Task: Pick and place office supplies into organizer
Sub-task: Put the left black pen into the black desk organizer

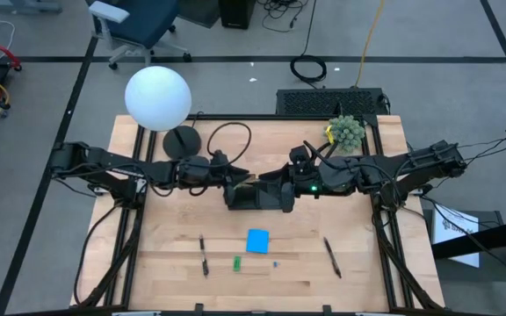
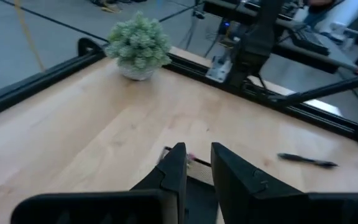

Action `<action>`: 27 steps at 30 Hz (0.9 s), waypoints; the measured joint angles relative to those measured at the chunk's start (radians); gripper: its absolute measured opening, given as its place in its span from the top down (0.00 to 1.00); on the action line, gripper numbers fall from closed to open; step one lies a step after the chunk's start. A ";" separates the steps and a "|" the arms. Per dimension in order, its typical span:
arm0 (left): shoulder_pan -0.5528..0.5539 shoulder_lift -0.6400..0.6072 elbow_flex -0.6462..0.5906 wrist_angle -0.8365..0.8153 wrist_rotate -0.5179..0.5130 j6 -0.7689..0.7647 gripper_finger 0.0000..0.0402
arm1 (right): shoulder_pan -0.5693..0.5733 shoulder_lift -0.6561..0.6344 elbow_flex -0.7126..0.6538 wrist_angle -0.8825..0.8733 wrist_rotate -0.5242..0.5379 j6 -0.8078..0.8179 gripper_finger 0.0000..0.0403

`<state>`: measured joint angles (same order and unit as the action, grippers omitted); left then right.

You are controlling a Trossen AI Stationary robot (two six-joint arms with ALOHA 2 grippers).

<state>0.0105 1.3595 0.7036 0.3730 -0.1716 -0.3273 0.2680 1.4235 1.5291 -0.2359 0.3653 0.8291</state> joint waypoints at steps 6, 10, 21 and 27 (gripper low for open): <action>0.000 -0.033 0.000 0.002 0.077 -0.042 0.83 | 0.000 0.000 0.000 0.000 0.000 -0.022 0.58; -0.009 -0.075 0.000 0.028 0.093 -0.030 0.77 | -0.001 0.000 0.000 0.000 0.000 -0.039 0.58; -0.054 -0.223 0.001 0.042 0.105 -0.059 0.52 | -0.013 0.000 0.000 0.001 0.001 -0.046 0.58; -0.095 -0.302 0.001 0.040 0.188 -0.148 0.50 | -0.014 0.000 0.000 0.026 0.061 -0.056 0.58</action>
<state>-0.0849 1.0577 0.7048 0.4129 0.0164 -0.4750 0.2543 1.4231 1.5291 -0.2099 0.4262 0.7726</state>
